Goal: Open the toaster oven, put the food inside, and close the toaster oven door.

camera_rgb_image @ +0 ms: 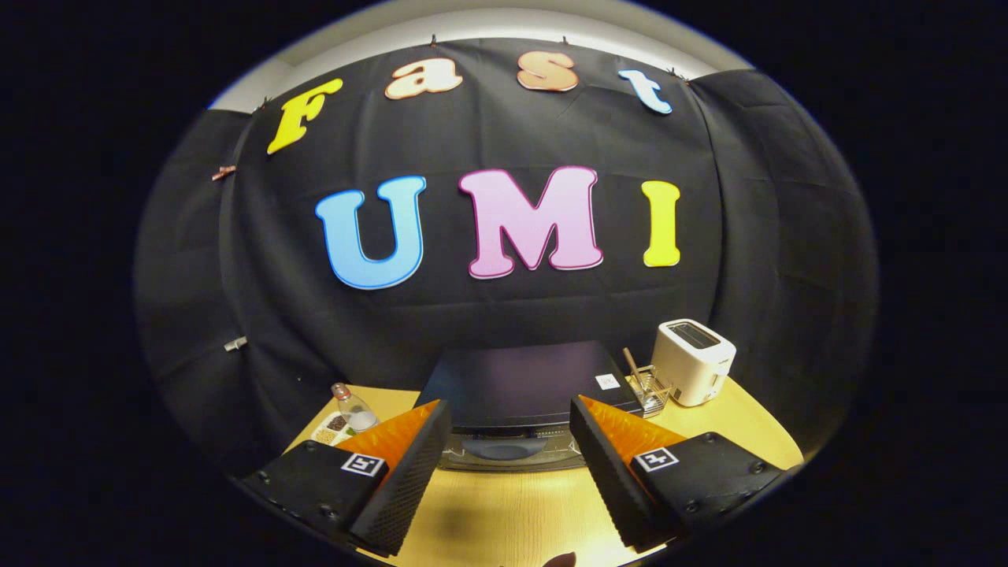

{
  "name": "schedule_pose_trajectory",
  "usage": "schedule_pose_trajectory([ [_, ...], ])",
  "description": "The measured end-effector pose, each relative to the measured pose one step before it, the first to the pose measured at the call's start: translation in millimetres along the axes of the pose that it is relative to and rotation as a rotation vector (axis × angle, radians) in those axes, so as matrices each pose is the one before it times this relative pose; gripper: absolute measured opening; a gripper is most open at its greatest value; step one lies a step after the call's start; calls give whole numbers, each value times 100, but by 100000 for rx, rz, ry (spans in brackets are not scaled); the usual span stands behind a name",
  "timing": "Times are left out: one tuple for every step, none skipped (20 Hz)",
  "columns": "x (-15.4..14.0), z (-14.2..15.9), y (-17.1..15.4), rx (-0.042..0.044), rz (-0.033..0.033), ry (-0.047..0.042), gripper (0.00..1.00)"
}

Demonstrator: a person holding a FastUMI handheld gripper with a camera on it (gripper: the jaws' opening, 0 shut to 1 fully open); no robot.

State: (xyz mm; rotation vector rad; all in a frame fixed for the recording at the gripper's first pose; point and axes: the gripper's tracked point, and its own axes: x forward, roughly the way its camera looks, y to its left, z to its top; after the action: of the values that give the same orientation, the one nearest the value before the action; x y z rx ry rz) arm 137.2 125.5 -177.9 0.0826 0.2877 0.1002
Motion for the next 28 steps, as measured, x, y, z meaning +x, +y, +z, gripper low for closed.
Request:
schedule_pose_trajectory([
  [1699,-1157,73,-2199,-877,2262,99],
  [1468,-1042,10,-1998,-783,1796,99],
  [1499,-1090,219,-830,-490,2671,99],
  [1400,-1260,291,388,-237,3603,99],
  [1225,-1083,276,421,-282,2769,99],
  [1088,-838,198,-314,-1043,2098,99],
  [1025,-660,88,-1284,-727,1723,99],
  [875,-642,-3,-1196,-1057,1778,99],
  [705,-654,56,-428,-547,1846,99],
  [524,-548,-4,-918,-520,1148,99],
  [359,-479,-72,-1508,-792,1055,99],
  [224,-265,-76,-780,-342,591,98],
  [395,9,-120,1399,-151,-1299,99],
  [-22,-387,47,2680,1272,1613,99],
  [-373,171,-114,2337,104,-1108,99],
  [-57,-448,-156,-537,-19,1369,99],
  [-280,-167,11,-1176,403,21,99],
  [-304,-529,11,-99,257,524,99],
  [-786,-850,-26,884,167,704,99],
  [-647,-426,-32,270,211,-1185,100],
  [-636,-868,-25,-363,22,360,99],
  [-657,-562,-13,-509,102,-484,99],
  [-488,-828,-151,314,-120,878,99],
  [-478,-924,-116,341,-71,560,99],
  [-567,-1063,-11,432,24,1778,100],
  [-435,-805,-34,195,63,545,100],
  [-233,-890,-147,-106,41,1453,100],
  [-258,-834,-33,-619,-24,1045,99],
])
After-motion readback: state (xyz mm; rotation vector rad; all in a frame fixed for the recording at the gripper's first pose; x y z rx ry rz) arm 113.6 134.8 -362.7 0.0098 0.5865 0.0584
